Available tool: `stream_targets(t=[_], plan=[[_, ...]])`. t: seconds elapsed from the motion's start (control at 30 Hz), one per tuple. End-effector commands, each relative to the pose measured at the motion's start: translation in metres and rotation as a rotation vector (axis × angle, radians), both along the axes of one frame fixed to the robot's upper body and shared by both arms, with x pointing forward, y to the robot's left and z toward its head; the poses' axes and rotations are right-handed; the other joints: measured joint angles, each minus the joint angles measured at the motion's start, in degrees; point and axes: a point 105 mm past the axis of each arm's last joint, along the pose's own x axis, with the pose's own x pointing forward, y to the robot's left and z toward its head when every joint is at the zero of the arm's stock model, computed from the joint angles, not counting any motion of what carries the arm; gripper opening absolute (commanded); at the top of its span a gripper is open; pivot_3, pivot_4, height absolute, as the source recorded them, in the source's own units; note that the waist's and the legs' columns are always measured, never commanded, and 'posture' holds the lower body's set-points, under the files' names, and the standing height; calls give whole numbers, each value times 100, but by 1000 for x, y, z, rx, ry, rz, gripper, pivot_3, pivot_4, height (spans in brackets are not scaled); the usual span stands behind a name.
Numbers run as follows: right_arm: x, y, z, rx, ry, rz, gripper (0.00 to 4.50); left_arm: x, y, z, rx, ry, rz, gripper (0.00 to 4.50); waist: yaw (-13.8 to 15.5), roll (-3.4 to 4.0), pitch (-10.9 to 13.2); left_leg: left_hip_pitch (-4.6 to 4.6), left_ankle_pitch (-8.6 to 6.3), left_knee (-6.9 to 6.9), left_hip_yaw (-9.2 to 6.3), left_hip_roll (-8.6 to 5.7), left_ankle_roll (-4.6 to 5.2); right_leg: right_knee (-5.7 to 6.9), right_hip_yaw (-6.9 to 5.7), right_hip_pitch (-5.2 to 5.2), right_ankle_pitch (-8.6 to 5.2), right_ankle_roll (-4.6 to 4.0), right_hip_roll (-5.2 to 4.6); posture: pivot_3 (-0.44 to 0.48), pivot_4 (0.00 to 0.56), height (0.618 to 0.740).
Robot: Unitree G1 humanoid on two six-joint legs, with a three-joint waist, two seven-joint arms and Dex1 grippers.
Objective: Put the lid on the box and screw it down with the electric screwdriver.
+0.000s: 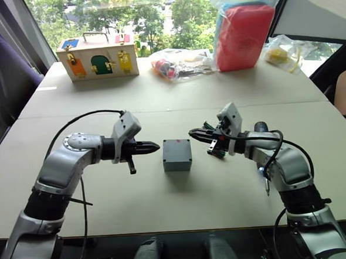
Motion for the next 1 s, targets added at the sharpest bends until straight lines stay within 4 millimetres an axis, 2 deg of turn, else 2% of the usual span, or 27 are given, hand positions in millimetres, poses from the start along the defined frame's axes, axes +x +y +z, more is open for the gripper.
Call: stream_targets(t=[0.03, 0.67, 1.0], plan=[[-5, 7, 9, 15, -31, 24, 49, 0, -2, 8, -15, -39, -11, 0, -2, 0, 0, 0, 0, 0, 0, 0, 0, 0, 0, 0, 0, 0, 0, 0, 150, 740], [-3, 6, -10, -50, 4, 26, 49, 2, -1, 4, -19, -42, -7, 0, 0, 0, 0, 0, 0, 0, 0, 0, 0, 0, 0, 0, 0, 0, 2, 0, 150, 740], [2, 3, -9, -55, -9, 7, 49, 2, -2, 2, -20, -44, -7, 0, -2, 0, 0, 2, 0, 0, 0, 0, 0, 0, 0, 1, 0, 0, 3, 0, 150, 740]])
